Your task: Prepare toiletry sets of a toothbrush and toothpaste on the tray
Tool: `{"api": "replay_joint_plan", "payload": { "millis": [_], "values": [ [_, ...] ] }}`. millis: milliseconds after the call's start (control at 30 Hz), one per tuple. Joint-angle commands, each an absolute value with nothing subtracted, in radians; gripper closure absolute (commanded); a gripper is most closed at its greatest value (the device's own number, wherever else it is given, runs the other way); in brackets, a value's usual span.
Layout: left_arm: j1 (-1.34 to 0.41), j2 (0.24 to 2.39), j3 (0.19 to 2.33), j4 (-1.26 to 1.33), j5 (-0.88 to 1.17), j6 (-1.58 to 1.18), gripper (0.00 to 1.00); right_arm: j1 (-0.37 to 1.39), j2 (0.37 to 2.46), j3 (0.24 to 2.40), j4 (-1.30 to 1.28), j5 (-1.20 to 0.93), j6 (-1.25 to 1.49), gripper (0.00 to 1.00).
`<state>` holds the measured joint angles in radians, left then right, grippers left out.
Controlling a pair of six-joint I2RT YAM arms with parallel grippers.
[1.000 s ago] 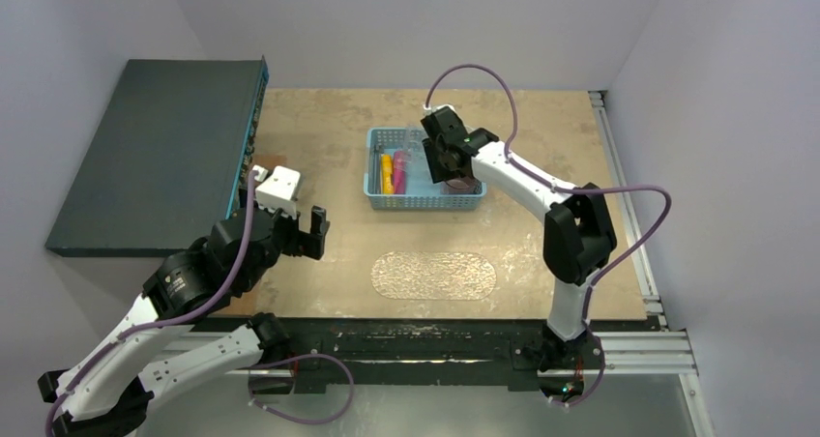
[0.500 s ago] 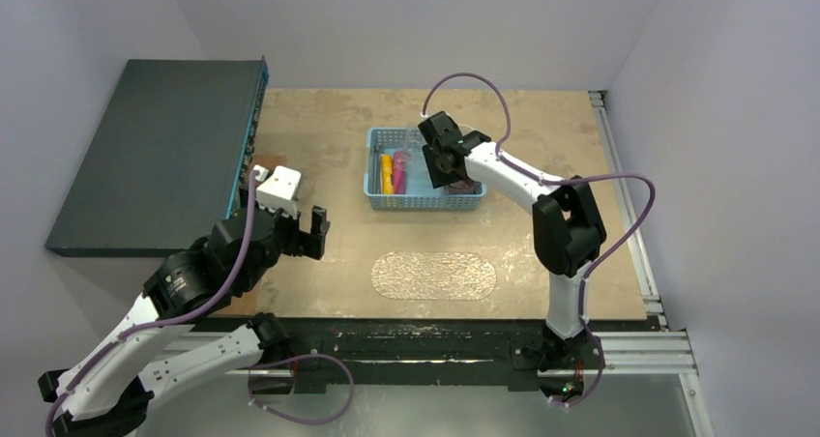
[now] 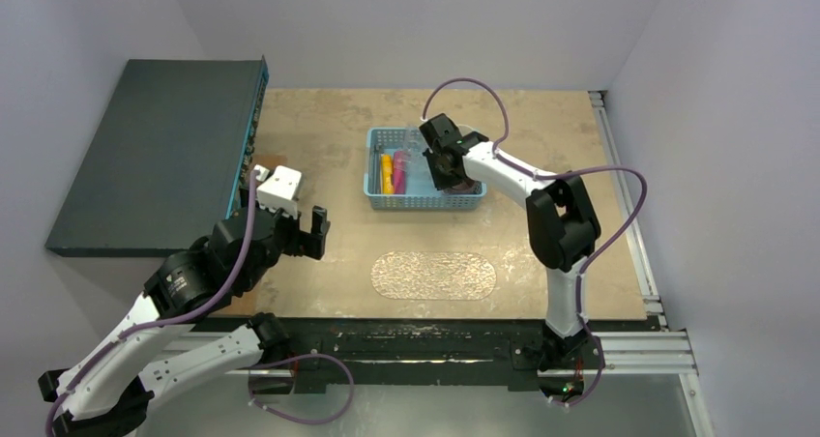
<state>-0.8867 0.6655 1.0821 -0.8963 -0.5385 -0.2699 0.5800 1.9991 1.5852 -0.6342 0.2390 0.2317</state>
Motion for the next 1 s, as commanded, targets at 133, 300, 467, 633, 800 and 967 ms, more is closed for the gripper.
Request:
{"api": "replay_joint_plan", "payload": {
  "millis": [133, 300, 467, 633, 800, 967],
  "values": [
    [-0.889, 0.673, 1.086, -0.868, -0.538, -0.27, 0.04, 0.571, 1.999, 1.637, -0.637, 0.209, 0.206, 1.0],
    [-0.889, 0.675, 1.086, -0.868, -0.537, -0.27, 0.04, 0.573, 1.996, 1.66, -0.672, 0.26, 0.192, 1.0],
    [-0.889, 0.675, 1.086, -0.868, -0.537, -0.271, 0.04, 0.572, 1.985, 1.694, -0.725, 0.359, 0.179, 1.0],
    [-0.889, 0.674, 1.088, -0.867, -0.535, -0.27, 0.04, 0.573, 1.956, 1.72, -0.765, 0.399, 0.167, 1.0],
    [-0.889, 0.673, 1.088, -0.868, -0.535, -0.271, 0.04, 0.576, 1.922, 1.746, -0.797, 0.409, 0.169, 1.0],
    [-0.889, 0.675, 1.088, -0.867, -0.533, -0.272, 0.04, 0.588, 1.886, 1.763, -0.812, 0.422, 0.169, 1.0]
  ]
}}
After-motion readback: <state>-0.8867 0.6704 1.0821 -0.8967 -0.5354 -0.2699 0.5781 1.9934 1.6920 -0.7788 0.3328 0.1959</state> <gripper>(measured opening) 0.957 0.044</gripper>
